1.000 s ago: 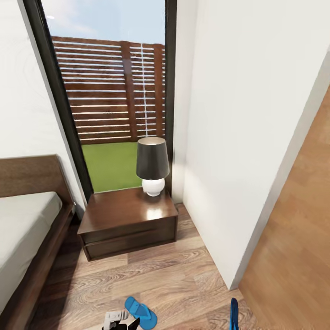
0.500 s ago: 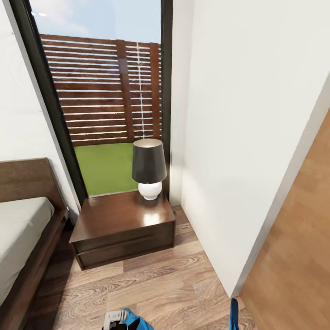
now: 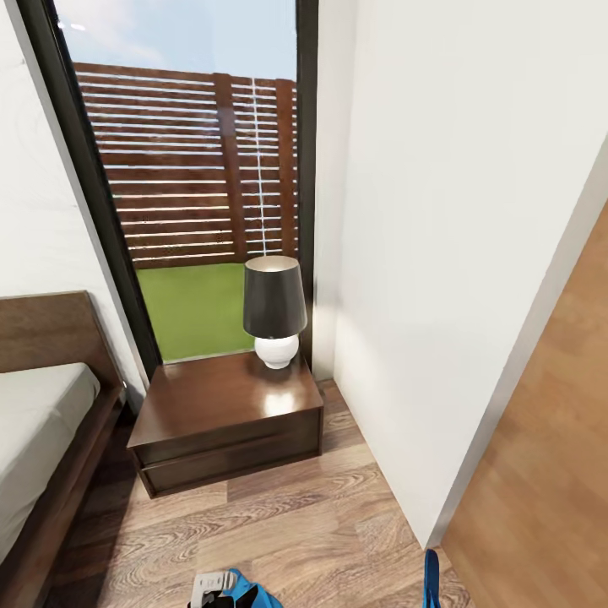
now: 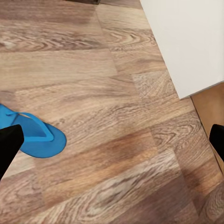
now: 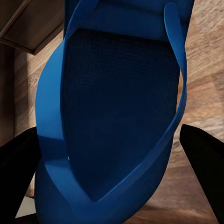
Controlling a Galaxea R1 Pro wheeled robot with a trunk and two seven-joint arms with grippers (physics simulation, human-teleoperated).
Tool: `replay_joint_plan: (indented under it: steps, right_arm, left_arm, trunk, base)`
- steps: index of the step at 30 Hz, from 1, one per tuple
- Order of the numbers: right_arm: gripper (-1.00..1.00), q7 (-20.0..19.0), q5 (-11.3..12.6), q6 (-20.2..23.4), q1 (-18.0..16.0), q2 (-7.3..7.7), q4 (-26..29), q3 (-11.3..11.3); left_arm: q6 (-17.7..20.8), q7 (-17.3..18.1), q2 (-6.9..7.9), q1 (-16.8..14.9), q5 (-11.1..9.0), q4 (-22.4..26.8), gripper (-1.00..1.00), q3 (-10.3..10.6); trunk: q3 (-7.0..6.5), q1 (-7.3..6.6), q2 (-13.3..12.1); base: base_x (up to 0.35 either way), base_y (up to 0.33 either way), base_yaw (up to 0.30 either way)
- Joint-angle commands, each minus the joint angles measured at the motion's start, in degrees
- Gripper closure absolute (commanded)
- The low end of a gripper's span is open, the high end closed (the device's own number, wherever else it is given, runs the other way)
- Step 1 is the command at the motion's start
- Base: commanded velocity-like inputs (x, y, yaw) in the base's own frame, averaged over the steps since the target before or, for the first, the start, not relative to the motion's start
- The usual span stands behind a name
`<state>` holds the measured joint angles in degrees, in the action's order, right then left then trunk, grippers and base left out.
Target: In the bedroom, move the book from the bed onto either nightstand, and place the two sandals side by side next to the bed.
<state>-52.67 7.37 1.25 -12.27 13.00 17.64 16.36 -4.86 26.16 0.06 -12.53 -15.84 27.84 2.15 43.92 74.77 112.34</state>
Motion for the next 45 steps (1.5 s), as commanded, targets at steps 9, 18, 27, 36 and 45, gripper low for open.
replay_joint_plan:
  steps: [9,18,27,36,45]
  right_arm:
    - [1.0,-0.25,0.28,0.12,-0.04,-0.06,-0.06,0.07]
    - [1.0,-0.24,0.28,0.09,-0.04,-0.08,-0.06,0.07]
    - [1.0,-0.24,0.28,0.08,-0.04,-0.08,-0.06,0.07]
    - [1.0,-0.24,0.25,0.07,-0.04,-0.08,-0.06,0.07]
    - [1.0,-0.24,0.28,0.07,-0.04,-0.09,-0.06,0.07]
  left_arm:
    - [0.17,0.1,-0.02,-0.12,-0.32,1.1,-1.0,0.23]
    - [24.0,-7.52,-2.88,-0.47,-4.92,32.42,-1.0,-0.08]
    - [28.91,-42.52,-3.21,-2.83,-35.7,45.52,-1.0,-0.13]
    - [24.72,-68.6,-3.55,-9.64,-55.24,45.82,-1.0,-0.04]
    - [24.38,-78.76,-7.83,-12.64,-58.89,45.53,-1.0,0.3]
  trunk:
    - [0.05,-0.01,0.02]
    - [0.05,-0.01,0.02]
    - [0.05,-0.01,0.02]
    - [0.05,-0.01,0.02]
    - [0.05,-0.01,0.02]
  base:
    - [0.0,0.0,0.0]
    - [0.0,0.0,0.0]
    - [0.0,0.0,0.0]
    - [0.0,0.0,0.0]
    - [0.0,0.0,0.0]
